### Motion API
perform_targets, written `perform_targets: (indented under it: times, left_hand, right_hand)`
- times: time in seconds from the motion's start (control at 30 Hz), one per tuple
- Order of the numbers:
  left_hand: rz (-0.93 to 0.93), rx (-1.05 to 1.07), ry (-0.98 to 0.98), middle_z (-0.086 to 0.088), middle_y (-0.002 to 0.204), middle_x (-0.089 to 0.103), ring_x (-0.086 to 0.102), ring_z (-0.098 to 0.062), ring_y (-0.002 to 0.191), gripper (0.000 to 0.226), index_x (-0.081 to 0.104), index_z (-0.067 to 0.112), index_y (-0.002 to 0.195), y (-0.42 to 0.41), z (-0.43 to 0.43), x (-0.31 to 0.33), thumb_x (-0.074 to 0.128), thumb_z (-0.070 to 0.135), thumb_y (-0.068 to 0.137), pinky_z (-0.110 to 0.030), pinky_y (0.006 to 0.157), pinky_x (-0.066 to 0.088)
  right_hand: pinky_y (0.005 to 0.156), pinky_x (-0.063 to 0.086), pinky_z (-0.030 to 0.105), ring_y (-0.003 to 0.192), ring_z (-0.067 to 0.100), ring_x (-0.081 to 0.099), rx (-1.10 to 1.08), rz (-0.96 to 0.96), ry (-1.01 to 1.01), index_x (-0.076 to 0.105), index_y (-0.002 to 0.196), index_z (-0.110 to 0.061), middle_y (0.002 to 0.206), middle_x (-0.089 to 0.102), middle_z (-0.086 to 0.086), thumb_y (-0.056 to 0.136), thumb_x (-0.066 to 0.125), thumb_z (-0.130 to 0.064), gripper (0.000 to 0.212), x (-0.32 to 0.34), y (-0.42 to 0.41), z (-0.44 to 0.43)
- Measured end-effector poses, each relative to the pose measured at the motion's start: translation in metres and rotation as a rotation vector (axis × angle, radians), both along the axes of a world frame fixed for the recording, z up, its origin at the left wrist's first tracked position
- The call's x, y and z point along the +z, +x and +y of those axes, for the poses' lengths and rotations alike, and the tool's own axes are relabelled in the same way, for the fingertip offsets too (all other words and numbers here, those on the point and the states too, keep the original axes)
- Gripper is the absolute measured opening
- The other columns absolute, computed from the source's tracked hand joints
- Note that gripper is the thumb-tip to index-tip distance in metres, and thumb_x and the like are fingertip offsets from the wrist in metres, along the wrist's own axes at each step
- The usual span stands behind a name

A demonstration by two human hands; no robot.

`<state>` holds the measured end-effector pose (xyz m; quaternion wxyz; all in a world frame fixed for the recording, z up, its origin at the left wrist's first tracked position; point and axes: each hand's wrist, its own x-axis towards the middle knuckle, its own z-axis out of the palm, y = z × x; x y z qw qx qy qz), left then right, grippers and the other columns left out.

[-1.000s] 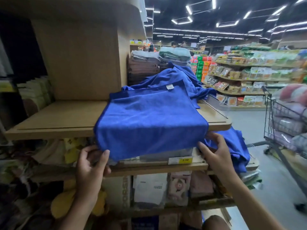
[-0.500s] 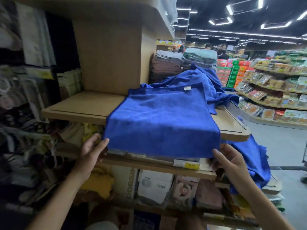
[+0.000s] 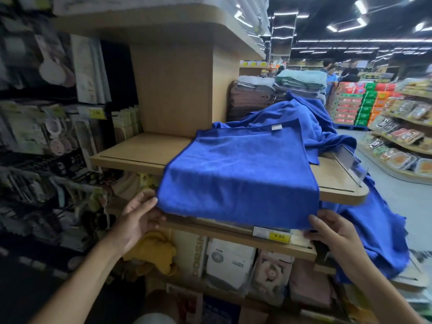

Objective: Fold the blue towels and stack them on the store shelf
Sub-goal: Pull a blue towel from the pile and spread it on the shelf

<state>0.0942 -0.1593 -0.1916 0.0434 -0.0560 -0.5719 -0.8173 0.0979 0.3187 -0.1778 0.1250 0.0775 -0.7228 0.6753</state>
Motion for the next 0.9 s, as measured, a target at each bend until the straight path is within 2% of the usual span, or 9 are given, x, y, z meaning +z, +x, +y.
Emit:
perform_targets:
  times: [0.17,0.23,0.3,0.4,0.5,0.6,0.73,0.8,0.9]
  left_hand:
    - [-0.039,-0.109,-0.050,-0.002,0.101,0.069,0.065,-0.019,0.066,0.047,0.067,0.026,0.119,-0.001,0.011,0.003,0.083,0.044,0.079,-0.028,0.048,0.048]
    - [-0.175,-0.046,-0.007,0.000,0.089,0.070,0.062,-0.017,0.059,0.033,0.067,0.024,0.112,-0.006,0.022,0.006,0.066,0.049,0.091,-0.025,0.045,0.045]
    - [-0.311,0.088,0.003,0.001,0.072,0.068,0.058,-0.014,0.051,0.023,0.064,0.021,0.106,-0.013,0.026,0.011,0.048,0.037,0.104,-0.023,0.041,0.043]
    - [-0.379,0.020,-0.149,0.002,0.067,0.066,0.054,-0.010,0.051,0.023,0.062,0.020,0.099,-0.021,0.022,0.021,0.042,0.029,0.107,-0.022,0.041,0.039]
    - [-0.367,-0.148,-0.153,0.003,0.069,0.060,0.046,-0.009,0.052,0.019,0.065,0.026,0.092,-0.027,0.020,0.026,0.053,0.038,0.099,-0.021,0.041,0.033]
    - [-0.313,-0.132,-0.215,0.007,0.061,0.051,0.042,-0.008,0.050,0.017,0.063,0.030,0.079,-0.032,0.022,0.029,0.075,0.037,0.069,-0.022,0.045,0.028]
    - [-0.257,0.065,-0.503,0.004,0.059,0.060,0.055,-0.011,0.055,0.018,0.059,0.025,0.075,-0.033,0.022,0.031,0.056,0.041,0.068,-0.023,0.049,0.033]
    - [-0.249,0.130,-0.532,0.000,0.064,0.066,0.062,-0.013,0.058,0.031,0.061,0.021,0.080,-0.033,0.016,0.032,0.056,0.049,0.067,-0.024,0.050,0.037]
    - [-0.286,0.025,-0.529,0.001,0.084,0.073,0.067,-0.013,0.064,0.052,0.068,0.021,0.097,-0.033,0.012,0.034,0.060,0.060,0.063,-0.024,0.050,0.040]
  right_hand:
    - [0.066,0.063,0.029,0.076,0.023,0.075,0.013,-0.014,-0.012,0.068,0.107,-0.008,0.093,0.077,0.007,0.084,0.066,-0.027,0.030,0.004,0.007,-0.006]
    - [0.065,0.063,0.028,0.075,0.023,0.075,0.001,-0.037,-0.019,0.067,0.108,-0.008,0.090,0.078,0.008,0.084,0.065,-0.029,0.032,0.006,0.007,-0.008]
    - [0.065,0.063,0.030,0.073,0.023,0.075,-0.012,-0.074,-0.031,0.066,0.108,-0.008,0.085,0.077,0.009,0.085,0.064,-0.029,0.031,0.008,0.005,-0.009]
    - [0.065,0.063,0.033,0.069,0.022,0.074,-0.026,-0.113,-0.041,0.065,0.108,-0.005,0.077,0.076,0.011,0.093,0.063,-0.020,0.021,0.009,0.002,-0.007]
    - [0.064,0.063,0.032,0.067,0.023,0.073,-0.046,-0.138,-0.015,0.064,0.107,-0.004,0.074,0.074,0.015,0.095,0.062,-0.017,0.018,0.011,0.000,-0.007]
    - [0.064,0.063,0.032,0.069,0.024,0.074,-0.059,-0.154,0.012,0.064,0.108,-0.004,0.075,0.074,0.016,0.096,0.063,-0.016,0.018,0.014,0.000,-0.008]
    - [0.066,0.063,0.033,0.067,0.025,0.073,-0.065,-0.153,0.031,0.065,0.107,-0.001,0.076,0.071,0.022,0.096,0.062,-0.014,0.017,0.018,-0.002,-0.009]
    - [0.065,0.063,0.032,0.065,0.023,0.072,-0.064,-0.155,0.030,0.065,0.106,0.000,0.077,0.069,0.023,0.097,0.061,-0.012,0.015,0.020,-0.002,-0.011]
    - [0.065,0.063,0.032,0.063,0.022,0.072,-0.068,-0.163,0.033,0.065,0.105,-0.001,0.080,0.068,0.023,0.097,0.061,-0.010,0.012,0.022,-0.002,-0.014]
